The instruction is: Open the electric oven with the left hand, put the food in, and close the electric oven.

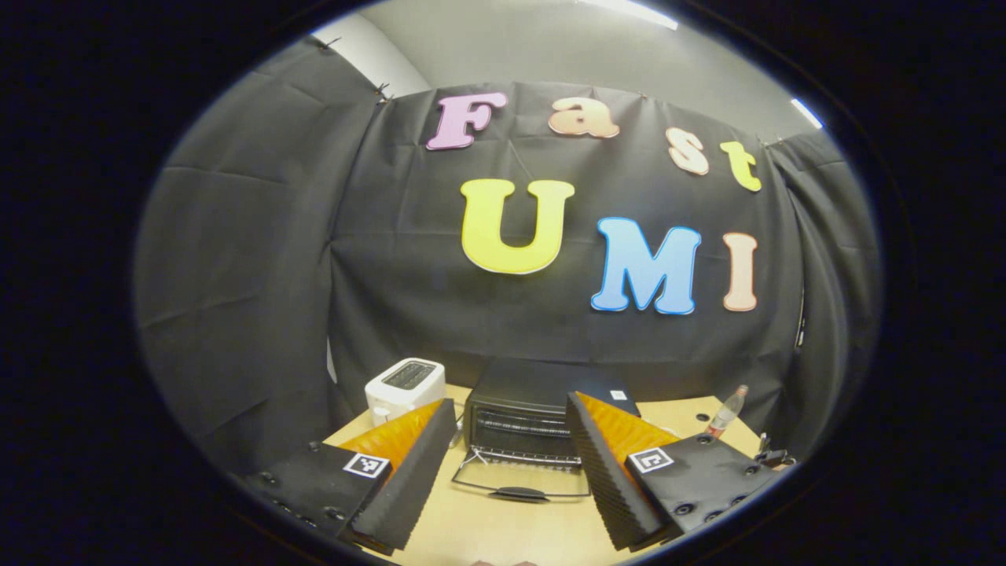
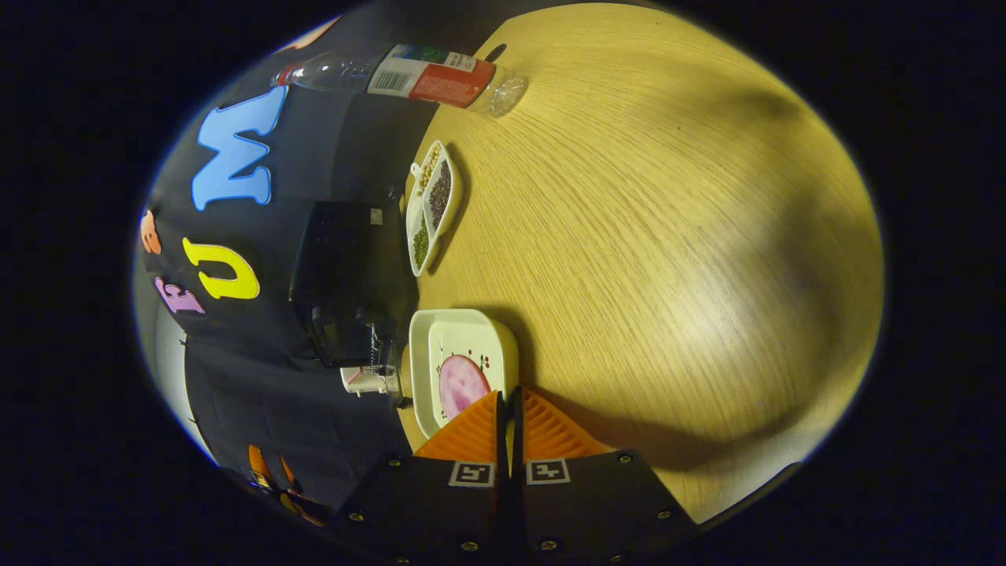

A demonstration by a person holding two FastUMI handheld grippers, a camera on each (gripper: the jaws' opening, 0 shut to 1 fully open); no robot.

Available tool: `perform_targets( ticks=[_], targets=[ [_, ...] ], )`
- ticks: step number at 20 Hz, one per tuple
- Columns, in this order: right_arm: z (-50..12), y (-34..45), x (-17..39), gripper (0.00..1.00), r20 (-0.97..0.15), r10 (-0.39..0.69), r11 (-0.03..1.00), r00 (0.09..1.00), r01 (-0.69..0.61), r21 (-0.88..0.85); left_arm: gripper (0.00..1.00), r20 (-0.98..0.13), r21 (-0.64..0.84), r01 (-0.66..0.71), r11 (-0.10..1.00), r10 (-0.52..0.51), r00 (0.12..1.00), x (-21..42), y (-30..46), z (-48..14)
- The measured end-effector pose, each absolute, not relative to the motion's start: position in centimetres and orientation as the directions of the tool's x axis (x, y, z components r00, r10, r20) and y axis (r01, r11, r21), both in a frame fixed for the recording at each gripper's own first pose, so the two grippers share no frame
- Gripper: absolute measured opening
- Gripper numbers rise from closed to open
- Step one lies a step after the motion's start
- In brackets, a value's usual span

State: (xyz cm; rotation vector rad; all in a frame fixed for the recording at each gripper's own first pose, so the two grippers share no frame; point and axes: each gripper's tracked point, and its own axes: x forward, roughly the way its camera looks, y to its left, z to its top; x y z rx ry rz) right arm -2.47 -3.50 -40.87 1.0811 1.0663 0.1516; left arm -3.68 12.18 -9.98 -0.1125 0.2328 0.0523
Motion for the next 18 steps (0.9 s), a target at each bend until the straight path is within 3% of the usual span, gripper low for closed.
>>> perform_targets(
  ticks=[6,12,18],
  targets=[
    [-36.0,-0.7,-4.7,0.00,-0.601,0.515,0.490,0.611,0.366,0.791,1.00,-0.161,-0.104,0.014,0.995,-0.031,0.986,-1.9,12.1,-8.0],
    [-33.1,6.4,-6.3,0.00,-0.633,0.381,0.509,0.674,0.419,0.752,1.00,-0.131,-0.102,0.093,0.990,-0.106,0.986,0.3,14.7,-8.9],
    [-33.2,14.9,-4.2,0.00,-0.647,0.274,0.417,0.711,0.519,0.747,1.00,-0.116,-0.078,0.155,0.985,-0.164,0.980,0.7,19.2,-9.6]
  ],
)
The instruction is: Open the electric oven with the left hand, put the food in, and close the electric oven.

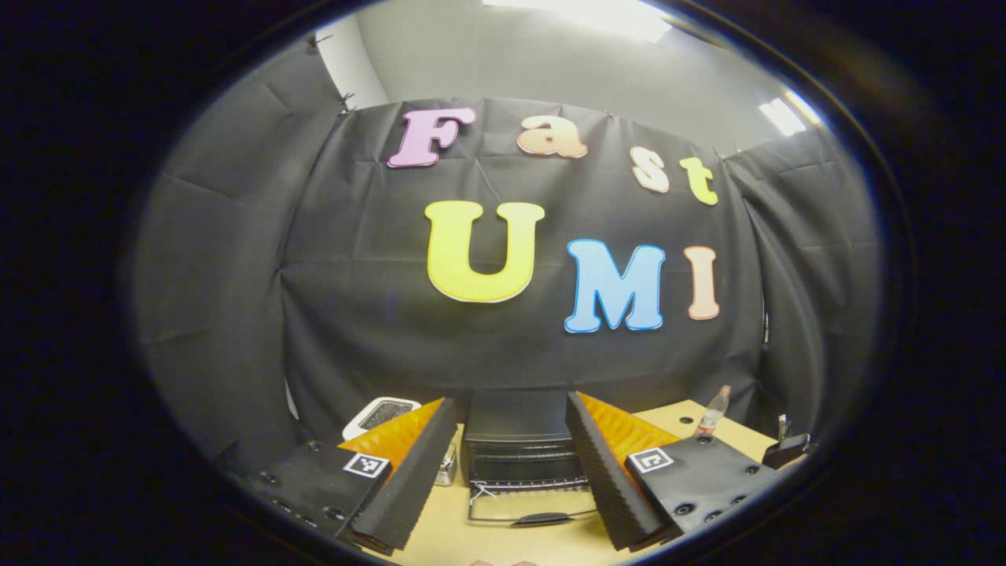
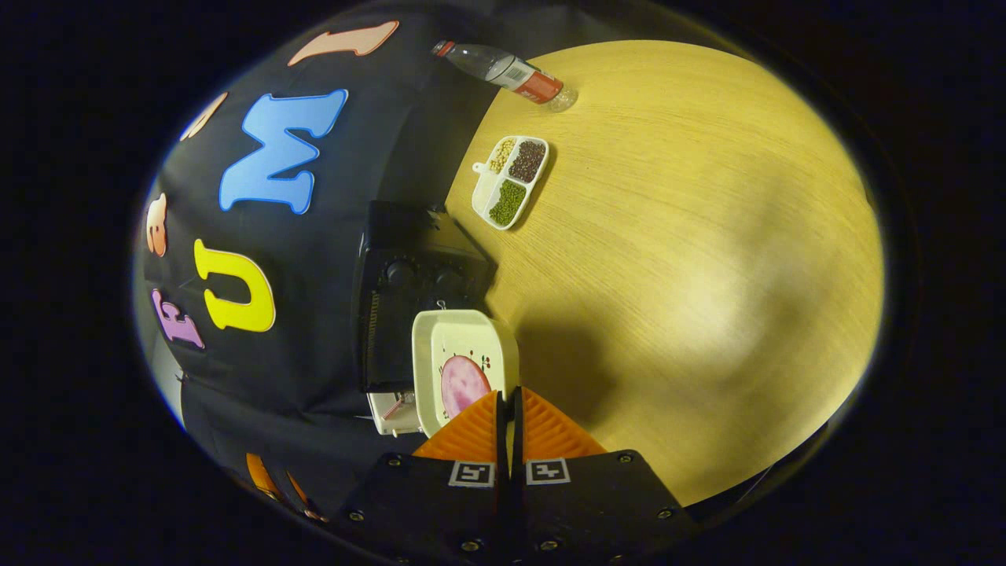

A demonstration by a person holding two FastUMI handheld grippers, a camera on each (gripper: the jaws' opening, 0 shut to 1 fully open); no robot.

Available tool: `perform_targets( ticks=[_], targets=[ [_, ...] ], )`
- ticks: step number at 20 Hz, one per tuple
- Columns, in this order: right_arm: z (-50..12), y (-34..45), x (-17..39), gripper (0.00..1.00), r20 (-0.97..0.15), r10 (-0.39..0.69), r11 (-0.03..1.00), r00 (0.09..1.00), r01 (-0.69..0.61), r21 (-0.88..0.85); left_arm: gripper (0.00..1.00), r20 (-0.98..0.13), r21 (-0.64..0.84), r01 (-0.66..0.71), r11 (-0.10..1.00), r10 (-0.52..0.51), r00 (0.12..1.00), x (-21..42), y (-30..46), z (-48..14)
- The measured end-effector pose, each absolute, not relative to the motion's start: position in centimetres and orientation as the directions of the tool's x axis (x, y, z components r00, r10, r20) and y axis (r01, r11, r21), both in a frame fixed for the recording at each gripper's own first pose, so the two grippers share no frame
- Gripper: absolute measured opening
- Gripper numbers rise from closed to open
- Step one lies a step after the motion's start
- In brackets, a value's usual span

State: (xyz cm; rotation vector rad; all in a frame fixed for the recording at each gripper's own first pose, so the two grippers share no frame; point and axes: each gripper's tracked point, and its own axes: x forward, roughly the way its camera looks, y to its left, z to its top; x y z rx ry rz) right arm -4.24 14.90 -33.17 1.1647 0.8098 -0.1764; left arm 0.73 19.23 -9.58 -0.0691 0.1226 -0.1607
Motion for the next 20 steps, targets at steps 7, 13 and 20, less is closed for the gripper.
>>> perform_targets(
  ticks=[7,13,20],
  targets=[
    [-33.8,21.5,2.1,0.01,-0.665,0.186,0.312,0.724,0.598,0.738,0.90,-0.079,-0.029,0.136,0.990,-0.138,0.987,0.3,25.3,-8.9],
    [-34.5,25.2,8.9,0.01,-0.670,0.109,0.241,0.735,0.634,0.735,0.90,-0.101,-0.021,0.079,0.997,-0.081,0.992,-0.4,29.9,-9.9],
    [-36.6,27.4,14.9,0.01,-0.671,-0.004,0.119,0.742,0.666,0.736,0.99,-0.163,0.007,-0.018,1.000,0.018,0.986,-2.5,35.6,-11.7]
  ],
)
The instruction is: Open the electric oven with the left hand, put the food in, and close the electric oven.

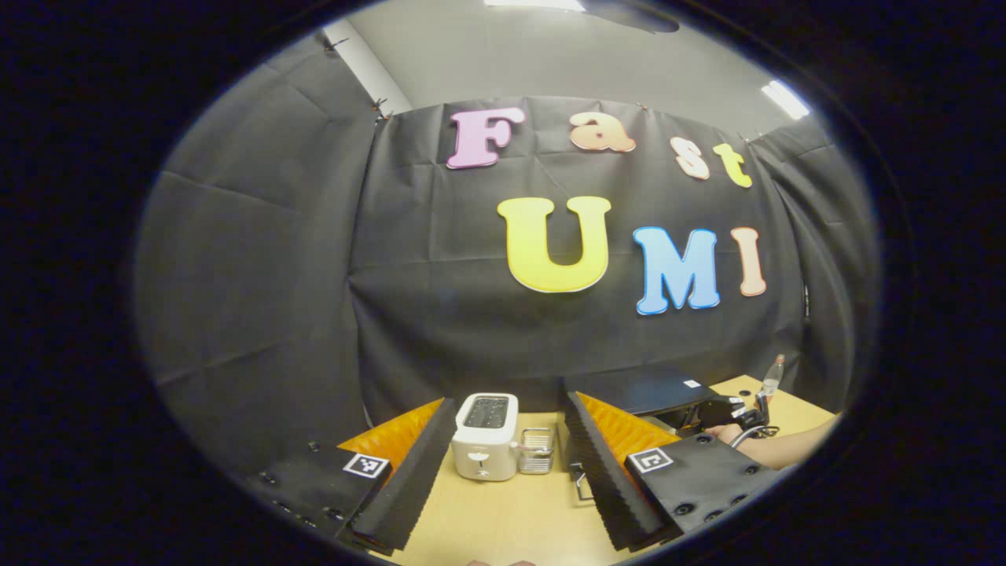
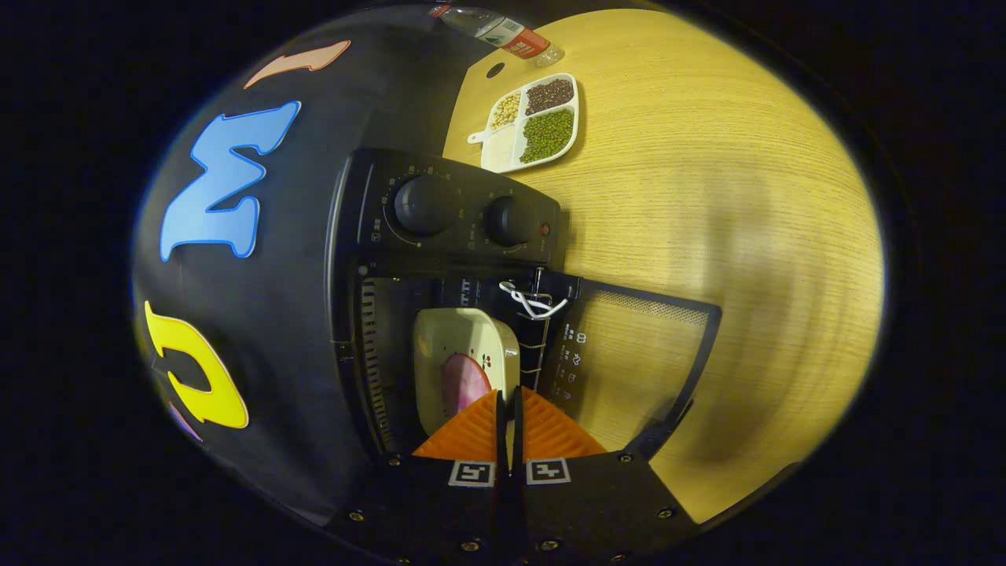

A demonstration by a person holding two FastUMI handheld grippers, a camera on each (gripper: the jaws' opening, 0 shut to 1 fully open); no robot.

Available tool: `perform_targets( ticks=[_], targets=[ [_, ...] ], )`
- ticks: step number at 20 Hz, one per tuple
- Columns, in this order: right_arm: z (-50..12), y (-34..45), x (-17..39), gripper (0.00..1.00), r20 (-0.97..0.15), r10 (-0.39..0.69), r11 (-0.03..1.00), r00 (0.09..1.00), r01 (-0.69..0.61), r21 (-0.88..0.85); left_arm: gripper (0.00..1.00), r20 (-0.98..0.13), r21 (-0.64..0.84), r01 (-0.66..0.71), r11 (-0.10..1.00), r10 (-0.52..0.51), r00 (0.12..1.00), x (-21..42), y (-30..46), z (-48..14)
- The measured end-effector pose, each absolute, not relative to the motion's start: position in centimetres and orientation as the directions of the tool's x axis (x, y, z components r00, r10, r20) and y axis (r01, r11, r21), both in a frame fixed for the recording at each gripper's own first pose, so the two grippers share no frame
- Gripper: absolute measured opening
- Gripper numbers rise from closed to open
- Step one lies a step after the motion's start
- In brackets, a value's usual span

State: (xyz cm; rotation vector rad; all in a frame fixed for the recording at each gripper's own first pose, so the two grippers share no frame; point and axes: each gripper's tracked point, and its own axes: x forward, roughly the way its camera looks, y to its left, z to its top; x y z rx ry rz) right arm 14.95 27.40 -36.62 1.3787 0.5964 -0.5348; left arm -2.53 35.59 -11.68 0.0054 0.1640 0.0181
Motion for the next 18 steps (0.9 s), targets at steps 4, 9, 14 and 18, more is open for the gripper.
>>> perform_targets(
  ticks=[4,9,14,18],
  targets=[
    [-37.8,28.4,17.3,0.01,-0.658,-0.057,0.029,0.751,0.660,0.751,0.97,-0.196,0.015,-0.094,0.995,0.095,0.976,-3.8,38.8,-12.6],
    [-38.5,29.3,20.5,0.01,-0.636,-0.075,-0.012,0.768,0.637,0.771,1.00,-0.223,0.015,-0.150,0.989,0.150,0.963,-4.9,40.3,-13.5],
    [-38.5,29.5,21.3,0.02,-0.616,-0.051,0.033,0.786,0.618,0.785,0.95,-0.222,0.022,-0.137,0.990,0.138,0.965,-4.8,38.5,-13.2],
    [-37.1,29.1,19.2,0.17,-0.585,-0.019,0.057,0.811,0.585,0.809,1.00,-0.199,0.019,-0.093,0.996,0.094,0.975,-4.0,35.3,-12.5]
  ],
)
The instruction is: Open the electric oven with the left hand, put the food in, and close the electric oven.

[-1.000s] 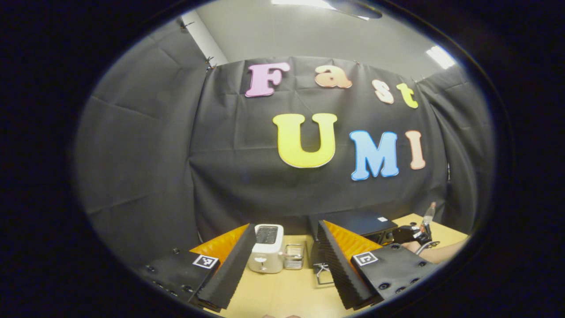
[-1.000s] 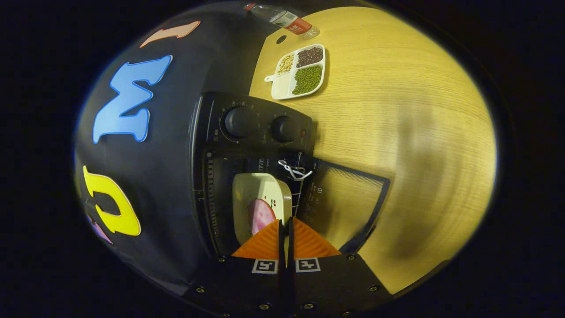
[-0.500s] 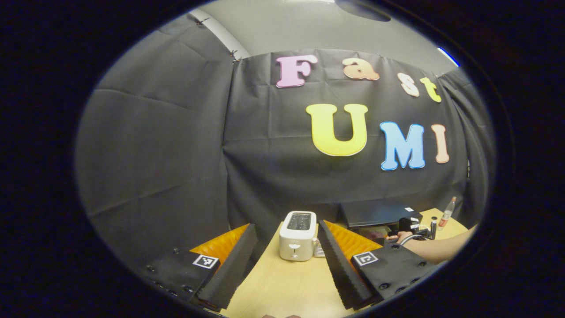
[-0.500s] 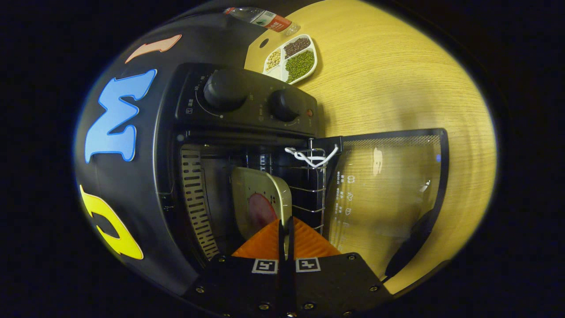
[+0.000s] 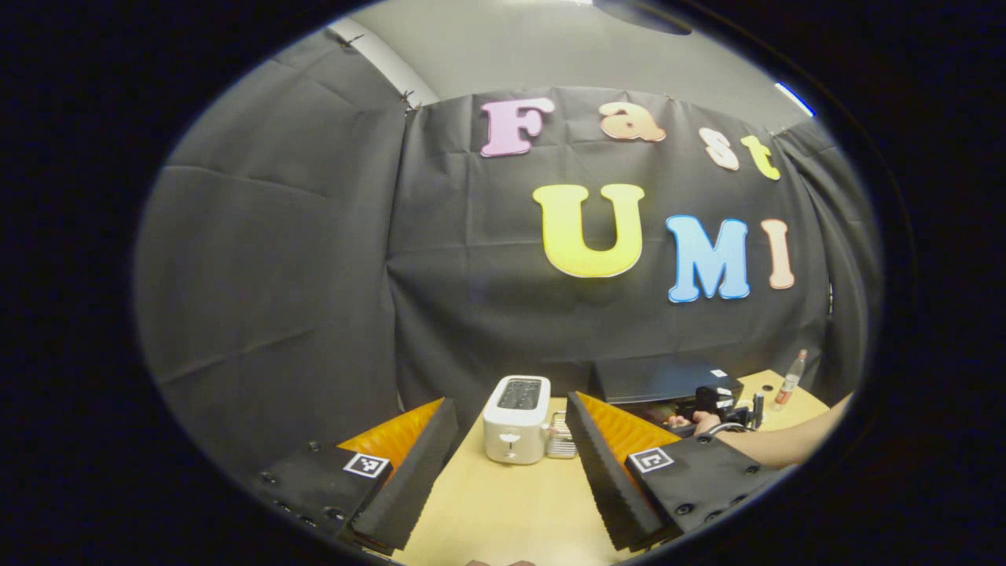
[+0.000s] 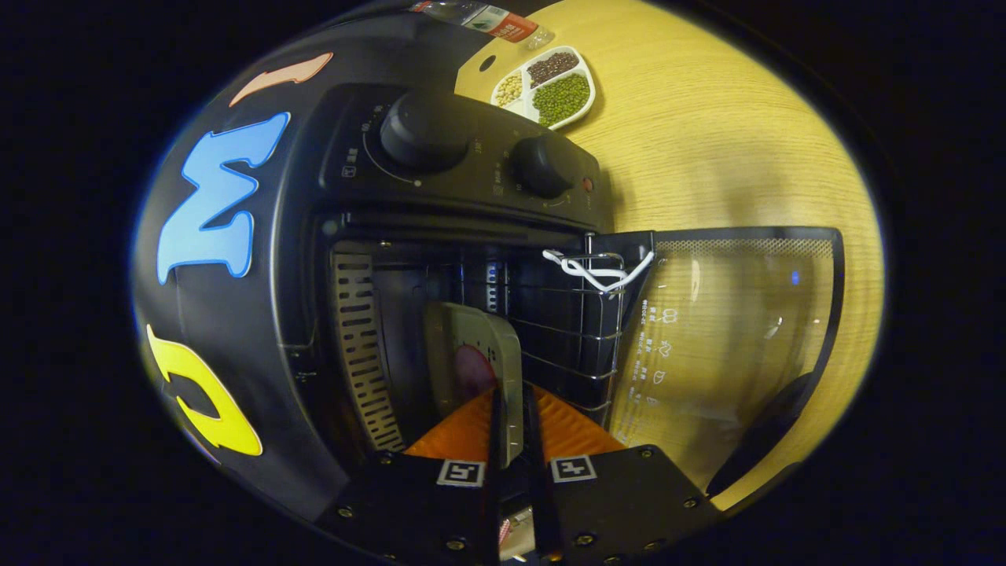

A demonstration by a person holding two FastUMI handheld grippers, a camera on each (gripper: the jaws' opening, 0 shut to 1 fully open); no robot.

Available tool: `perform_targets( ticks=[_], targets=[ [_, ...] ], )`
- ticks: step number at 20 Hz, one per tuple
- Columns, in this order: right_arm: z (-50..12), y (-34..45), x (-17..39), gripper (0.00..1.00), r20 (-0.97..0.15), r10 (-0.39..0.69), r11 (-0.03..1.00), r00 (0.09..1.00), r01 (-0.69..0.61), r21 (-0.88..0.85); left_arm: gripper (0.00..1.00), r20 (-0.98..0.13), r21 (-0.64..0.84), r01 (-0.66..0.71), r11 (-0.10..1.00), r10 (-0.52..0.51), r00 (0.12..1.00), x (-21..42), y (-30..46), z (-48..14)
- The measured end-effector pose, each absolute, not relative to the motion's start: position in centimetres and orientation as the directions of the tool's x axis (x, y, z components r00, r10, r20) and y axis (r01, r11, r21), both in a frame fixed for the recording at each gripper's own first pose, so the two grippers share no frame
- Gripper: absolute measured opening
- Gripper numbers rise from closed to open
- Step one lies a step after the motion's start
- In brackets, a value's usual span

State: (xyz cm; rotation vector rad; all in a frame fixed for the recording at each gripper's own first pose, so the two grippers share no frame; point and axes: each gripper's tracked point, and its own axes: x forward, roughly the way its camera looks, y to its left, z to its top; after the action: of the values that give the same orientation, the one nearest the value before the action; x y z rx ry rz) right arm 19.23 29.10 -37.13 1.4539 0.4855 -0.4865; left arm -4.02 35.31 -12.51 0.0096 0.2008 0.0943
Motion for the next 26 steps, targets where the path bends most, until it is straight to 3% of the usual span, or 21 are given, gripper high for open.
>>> perform_targets(
  ticks=[2,8,10,15,17,18,20,26],
  targets=[
    [-36.6,28.8,17.0,0.29,-0.594,0.001,0.128,0.804,0.589,0.798,1.00,-0.196,0.014,-0.071,0.997,0.072,0.978,-3.5,33.4,-12.5],
    [-32.4,25.3,10.2,0.29,-0.603,0.061,0.447,0.795,0.519,0.729,0.98,-0.179,-0.006,0.008,1.000,-0.009,0.984,-2.2,26.6,-12.4],
    [-29.5,23.6,8.8,0.29,-0.569,0.066,0.588,0.820,0.429,0.686,0.95,-0.185,-0.021,0.032,0.999,-0.035,0.982,-1.7,24.6,-12.5],
    [-20.9,20.2,5.2,0.29,-0.428,0.090,0.840,0.899,0.162,0.518,1.00,-0.170,-0.070,0.081,0.994,-0.092,0.981,-0.8,19.6,-11.7],
    [-16.9,18.6,4.0,0.29,-0.342,0.077,0.908,0.936,0.075,0.412,1.00,-0.166,-0.079,0.101,0.992,-0.113,0.980,-0.5,17.3,-11.6],
    [-14.3,17.7,3.1,0.29,-0.288,0.075,0.935,0.955,0.033,0.354,0.90,-0.164,-0.080,0.112,0.990,-0.124,0.979,-0.6,16.2,-11.5],
    [-9.8,15.6,1.7,0.29,-0.188,0.064,0.969,0.980,-0.015,0.248,1.00,-0.157,-0.082,0.130,0.988,-0.142,0.977,-0.7,14.0,-11.3],
    [-3.3,12.4,-2.5,0.29,-0.037,0.027,0.995,0.999,-0.024,0.097,1.00,-0.129,-0.095,0.175,0.980,-0.187,0.974,-1.0,8.9,-9.8]
  ],
)
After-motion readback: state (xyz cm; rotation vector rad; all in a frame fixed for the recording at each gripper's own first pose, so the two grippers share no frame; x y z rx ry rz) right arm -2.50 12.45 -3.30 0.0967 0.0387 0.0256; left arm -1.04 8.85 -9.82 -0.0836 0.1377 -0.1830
